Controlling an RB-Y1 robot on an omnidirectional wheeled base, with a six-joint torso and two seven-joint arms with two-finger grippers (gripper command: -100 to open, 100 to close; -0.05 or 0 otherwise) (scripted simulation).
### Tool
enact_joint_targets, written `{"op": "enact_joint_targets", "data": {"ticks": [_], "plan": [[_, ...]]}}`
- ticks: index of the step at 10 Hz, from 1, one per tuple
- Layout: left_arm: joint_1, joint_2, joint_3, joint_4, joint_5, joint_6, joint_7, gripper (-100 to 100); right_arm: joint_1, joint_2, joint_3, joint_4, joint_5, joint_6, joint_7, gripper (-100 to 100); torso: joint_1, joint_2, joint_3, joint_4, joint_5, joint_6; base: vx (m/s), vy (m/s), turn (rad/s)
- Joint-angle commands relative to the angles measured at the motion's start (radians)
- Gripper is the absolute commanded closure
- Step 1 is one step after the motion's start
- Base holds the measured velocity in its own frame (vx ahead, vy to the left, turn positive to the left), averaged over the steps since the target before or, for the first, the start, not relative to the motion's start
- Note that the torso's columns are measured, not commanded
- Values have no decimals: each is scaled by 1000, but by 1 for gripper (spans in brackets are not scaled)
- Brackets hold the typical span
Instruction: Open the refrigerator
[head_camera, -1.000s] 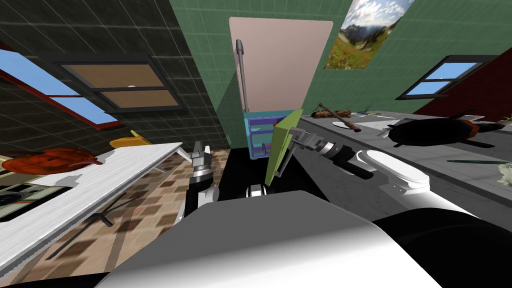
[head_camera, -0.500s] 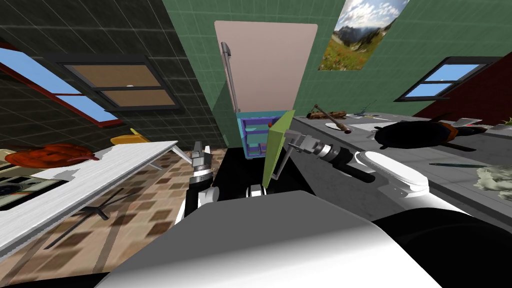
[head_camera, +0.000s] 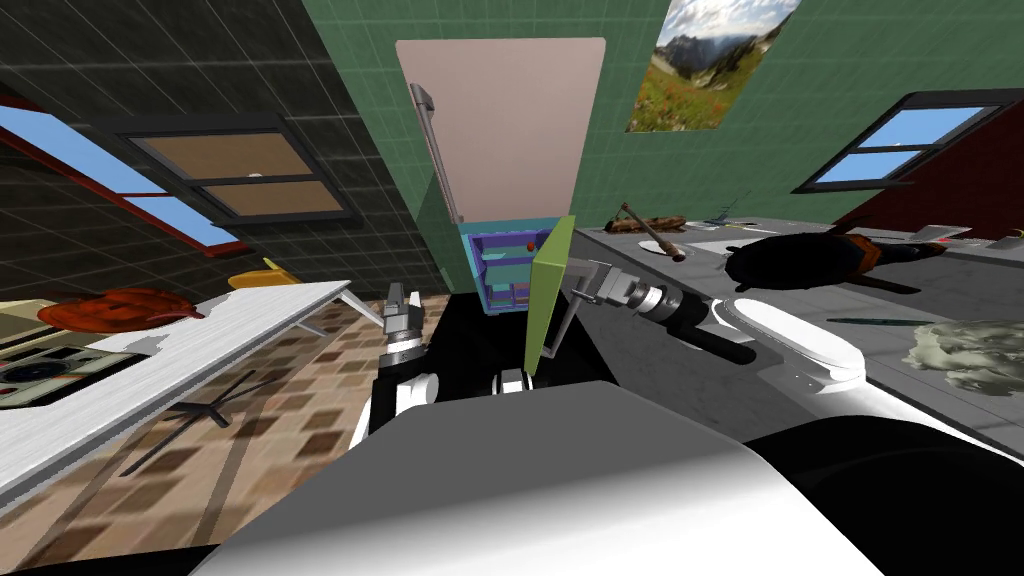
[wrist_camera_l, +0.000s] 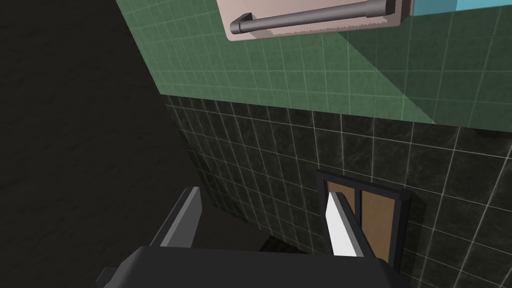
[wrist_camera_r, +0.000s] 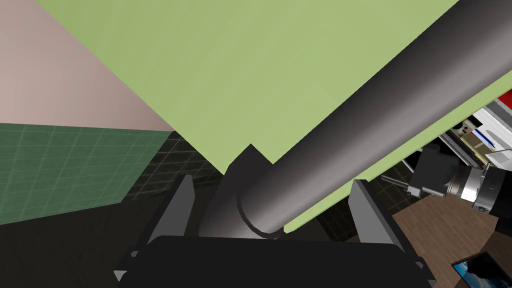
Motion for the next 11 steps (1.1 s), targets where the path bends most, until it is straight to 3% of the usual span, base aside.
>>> {"op": "enact_joint_targets", "data": {"ticks": [1,4,5,6,11], "plan": [[0,0,0,0,0,0,0,0,-6,-48,-47,-14,-29,14,-55,-100,-2,-5,-4,-1,0,0,22,46,-77],[0,0,0,0,0,0,0,0,-13,-95,-89,-27,-56,26,-104,-100,-18,-6,-5,-2,-5,1,12,24,-59],[0,0,0,0,0,0,0,0,-9,-86,-84,-26,-51,23,-94,-100,-19,-4,-4,-1,-6,1,0,0,-12],[0,0,0,0,0,0,0,0,-10,-88,-85,-26,-52,24,-98,0,-18,-4,-3,-1,-6,1,0,0,0],[0,0,0,0,0,0,0,0,-10,-87,-85,-26,-52,24,-98,0,-15,-5,-4,-1,-4,1,0,0,0]]}}
